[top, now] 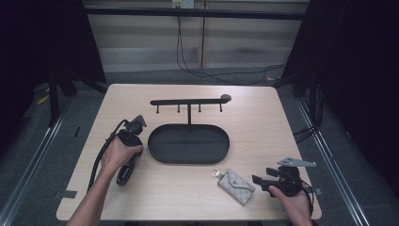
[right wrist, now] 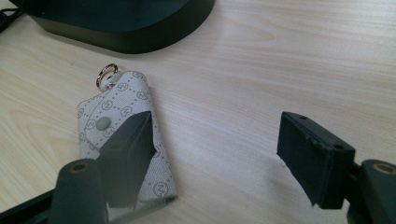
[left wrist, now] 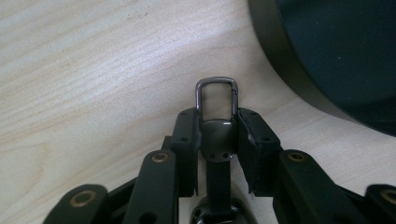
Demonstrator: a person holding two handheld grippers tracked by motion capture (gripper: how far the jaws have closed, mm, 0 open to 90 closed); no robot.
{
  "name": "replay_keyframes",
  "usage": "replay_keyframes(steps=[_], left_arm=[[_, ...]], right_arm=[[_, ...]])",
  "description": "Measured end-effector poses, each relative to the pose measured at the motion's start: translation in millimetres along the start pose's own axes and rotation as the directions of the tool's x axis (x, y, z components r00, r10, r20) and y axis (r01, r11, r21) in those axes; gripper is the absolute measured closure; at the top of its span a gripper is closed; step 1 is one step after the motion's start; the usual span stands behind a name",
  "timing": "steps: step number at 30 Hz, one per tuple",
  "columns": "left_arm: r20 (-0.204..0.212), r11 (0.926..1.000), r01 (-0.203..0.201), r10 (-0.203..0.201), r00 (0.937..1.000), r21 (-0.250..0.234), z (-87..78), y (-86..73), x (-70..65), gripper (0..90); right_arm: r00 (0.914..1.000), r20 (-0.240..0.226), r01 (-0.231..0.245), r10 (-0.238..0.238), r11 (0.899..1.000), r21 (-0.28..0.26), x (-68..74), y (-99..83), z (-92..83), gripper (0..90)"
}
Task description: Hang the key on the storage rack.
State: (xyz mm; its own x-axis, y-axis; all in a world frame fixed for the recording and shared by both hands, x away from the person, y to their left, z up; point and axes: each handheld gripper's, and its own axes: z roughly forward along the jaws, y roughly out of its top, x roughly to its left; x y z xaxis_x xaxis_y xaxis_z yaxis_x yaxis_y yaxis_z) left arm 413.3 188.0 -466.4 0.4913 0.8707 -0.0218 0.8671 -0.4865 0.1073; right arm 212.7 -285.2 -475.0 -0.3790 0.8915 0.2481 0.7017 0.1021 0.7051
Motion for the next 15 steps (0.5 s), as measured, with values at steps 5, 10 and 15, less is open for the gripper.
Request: replay_keyframes(steps=[5, 10, 15], left_arm=[[0.005, 1.0, -0.006, 0.006, 1.0, -0.002, 0.0, -0.1, 0.5, 70.3], [0.011, 0.9998, -0.02, 0.02, 0.9997, 0.002, -0.3, -0.1, 1.2, 70.4], [0.041, 0.9993, -0.038, 0.038, 0.9985, -0.006, -2.6, -1.3, 3.4, 70.5]], right_arm=[[1.0, -0.004, 0.001, -0.001, 1.0, 0.001, -0.3, -0.2, 0.0, 27.5], [1.0, -0.007, -0.003, 0.003, 1.0, 0.005, -1.1, -0.1, 0.8, 27.5], [1.0, -0.004, -0.005, 0.005, 1.0, 0.011, -1.3, 0.0, 1.8, 27.5]])
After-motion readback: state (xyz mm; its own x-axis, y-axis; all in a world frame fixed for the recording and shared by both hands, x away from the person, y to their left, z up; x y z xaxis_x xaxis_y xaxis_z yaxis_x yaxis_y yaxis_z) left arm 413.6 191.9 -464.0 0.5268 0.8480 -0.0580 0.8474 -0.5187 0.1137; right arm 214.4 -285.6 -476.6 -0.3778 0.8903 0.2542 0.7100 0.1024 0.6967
